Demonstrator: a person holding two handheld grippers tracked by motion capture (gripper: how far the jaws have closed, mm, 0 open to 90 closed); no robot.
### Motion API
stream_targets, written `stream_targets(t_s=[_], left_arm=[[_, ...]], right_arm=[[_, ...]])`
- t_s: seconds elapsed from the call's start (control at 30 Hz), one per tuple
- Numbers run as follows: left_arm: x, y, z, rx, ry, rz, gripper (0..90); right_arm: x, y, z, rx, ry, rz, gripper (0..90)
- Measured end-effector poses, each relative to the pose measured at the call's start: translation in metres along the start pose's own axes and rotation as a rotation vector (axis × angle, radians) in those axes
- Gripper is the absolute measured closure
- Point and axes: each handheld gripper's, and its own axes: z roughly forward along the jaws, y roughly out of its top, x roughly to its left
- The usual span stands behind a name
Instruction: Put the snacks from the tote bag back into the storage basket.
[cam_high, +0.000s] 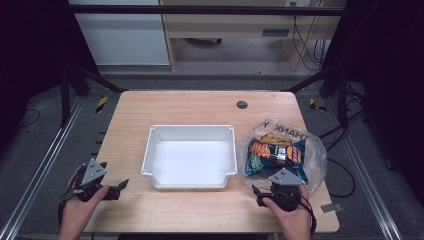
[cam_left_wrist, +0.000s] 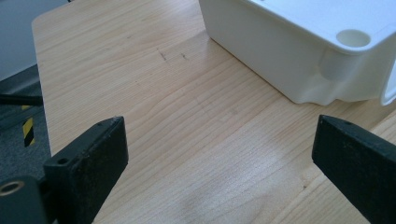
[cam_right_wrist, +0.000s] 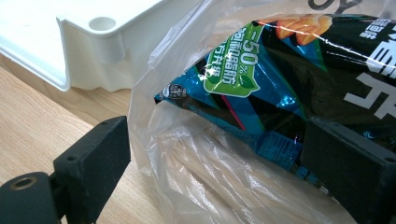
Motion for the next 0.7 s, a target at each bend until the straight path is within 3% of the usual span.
stream_targets(t_s=[0.33, 0.5, 0.7], left_arm=[[0.000, -0.001, 0.000, 0.000, -0.001, -0.009, 3.1], [0.000, -0.001, 0.000, 0.000, 0.001, -0.014, 3.1], [-0.001, -0.001, 0.001, 0.002, -0.001, -0.011, 3.1]], right_arm=[[0.001, 0.001, -0.004, -0.015, 0.015, 0.015, 6.5], [-0.007, 0.009, -0.015, -0.019, 0.020, 0.009, 8.0], [-0.022, 0.023, -0.027, 0.068, 0.009, -0.045, 12.5]])
